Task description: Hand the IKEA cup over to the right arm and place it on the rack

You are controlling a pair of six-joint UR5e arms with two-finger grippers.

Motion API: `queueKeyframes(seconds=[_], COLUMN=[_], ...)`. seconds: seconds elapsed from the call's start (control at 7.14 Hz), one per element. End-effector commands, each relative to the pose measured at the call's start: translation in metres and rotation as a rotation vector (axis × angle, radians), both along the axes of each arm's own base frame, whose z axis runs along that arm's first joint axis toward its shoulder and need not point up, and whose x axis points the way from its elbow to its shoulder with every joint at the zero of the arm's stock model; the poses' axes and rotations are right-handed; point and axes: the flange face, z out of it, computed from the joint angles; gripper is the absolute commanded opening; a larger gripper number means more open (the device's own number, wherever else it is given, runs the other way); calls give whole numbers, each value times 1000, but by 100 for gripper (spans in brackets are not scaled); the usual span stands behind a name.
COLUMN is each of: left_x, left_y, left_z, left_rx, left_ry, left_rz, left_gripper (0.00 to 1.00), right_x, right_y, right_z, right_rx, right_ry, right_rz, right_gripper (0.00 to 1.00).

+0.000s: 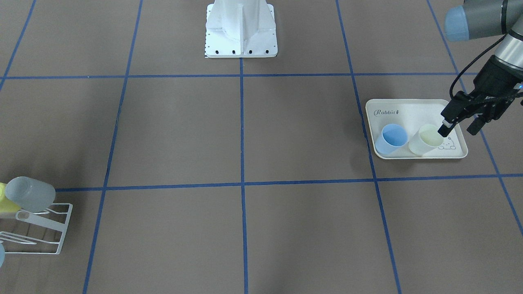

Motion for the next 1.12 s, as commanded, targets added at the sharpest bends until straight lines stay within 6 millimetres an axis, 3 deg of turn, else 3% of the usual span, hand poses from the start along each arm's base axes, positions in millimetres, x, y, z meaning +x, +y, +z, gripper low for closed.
queueKeyframes(seconds=[0.0,0.56,0.98], left_x=[0,2,2], left_y=[1,3,3], left_z=[-2,-4,-5], left_rx=[0,2,1], left_ry=[3,7,8], left_rz=[-2,1,1], left_gripper=[100,100,100], right_x=[2,-8,-12], right_y=[1,10,23], right_z=[7,24,50], right_rx=[-9,-25,-42], right_ry=[1,-16,-14], right_rz=[-17,-47,-63], right_gripper=[23,23,25])
